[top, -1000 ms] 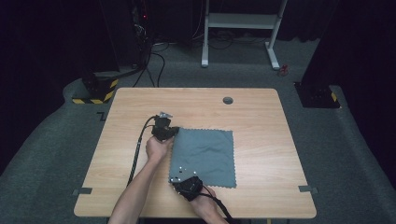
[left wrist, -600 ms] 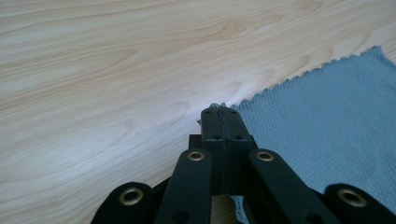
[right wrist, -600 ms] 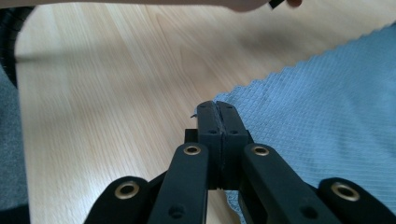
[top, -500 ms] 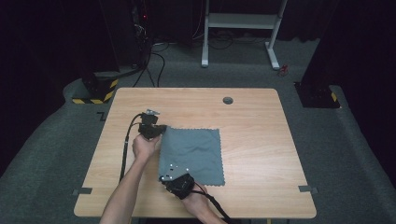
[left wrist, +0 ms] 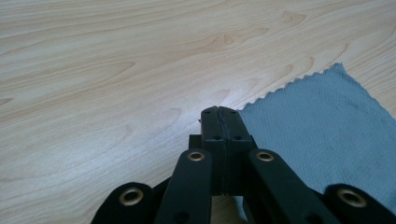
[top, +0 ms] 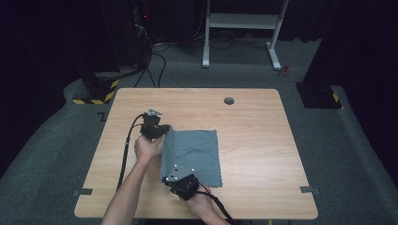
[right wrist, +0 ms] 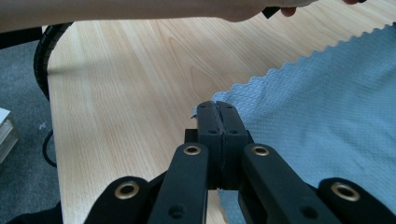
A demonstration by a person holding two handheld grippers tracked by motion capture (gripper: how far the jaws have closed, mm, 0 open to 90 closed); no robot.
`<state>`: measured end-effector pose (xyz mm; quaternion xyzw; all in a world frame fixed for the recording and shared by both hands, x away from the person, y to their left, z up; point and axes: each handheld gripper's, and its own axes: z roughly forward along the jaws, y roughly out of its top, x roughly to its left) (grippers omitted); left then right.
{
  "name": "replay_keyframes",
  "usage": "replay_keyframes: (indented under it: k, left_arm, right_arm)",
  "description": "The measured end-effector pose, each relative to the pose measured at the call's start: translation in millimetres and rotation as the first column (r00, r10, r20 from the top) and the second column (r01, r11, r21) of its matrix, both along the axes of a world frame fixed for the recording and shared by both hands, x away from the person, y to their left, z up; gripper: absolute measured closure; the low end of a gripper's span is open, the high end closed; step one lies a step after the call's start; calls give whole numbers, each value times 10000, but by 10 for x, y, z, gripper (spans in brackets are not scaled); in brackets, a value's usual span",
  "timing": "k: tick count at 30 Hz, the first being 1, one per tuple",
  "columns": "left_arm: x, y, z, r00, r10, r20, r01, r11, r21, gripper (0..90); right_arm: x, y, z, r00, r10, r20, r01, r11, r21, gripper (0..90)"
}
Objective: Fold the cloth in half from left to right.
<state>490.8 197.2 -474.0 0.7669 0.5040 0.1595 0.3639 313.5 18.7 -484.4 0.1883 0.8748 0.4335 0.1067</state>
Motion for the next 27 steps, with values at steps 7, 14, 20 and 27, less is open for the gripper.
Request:
replay_keyframes:
  k: [7,14,20,27]
  left_arm:
    - [110,-386,-74,9983,-585,4,584,9975,395,900]
    - [119,-500,-106,9979,-624,180,619,9977,293,900]
    - [140,-617,-124,9977,-622,273,624,9980,-82,900]
    - [135,-766,-139,9929,-1121,391,1118,9937,92,900]
  right_arm:
    - [-1,-249,-67,9971,-746,-125,747,9972,85,900]
    - [-18,-411,-129,9935,-1121,-189,1123,9936,121,900]
    - [-25,-544,-103,9888,-1483,-170,1486,9887,186,900]
    - [-40,-716,-128,9850,-1672,-418,1683,9854,241,900]
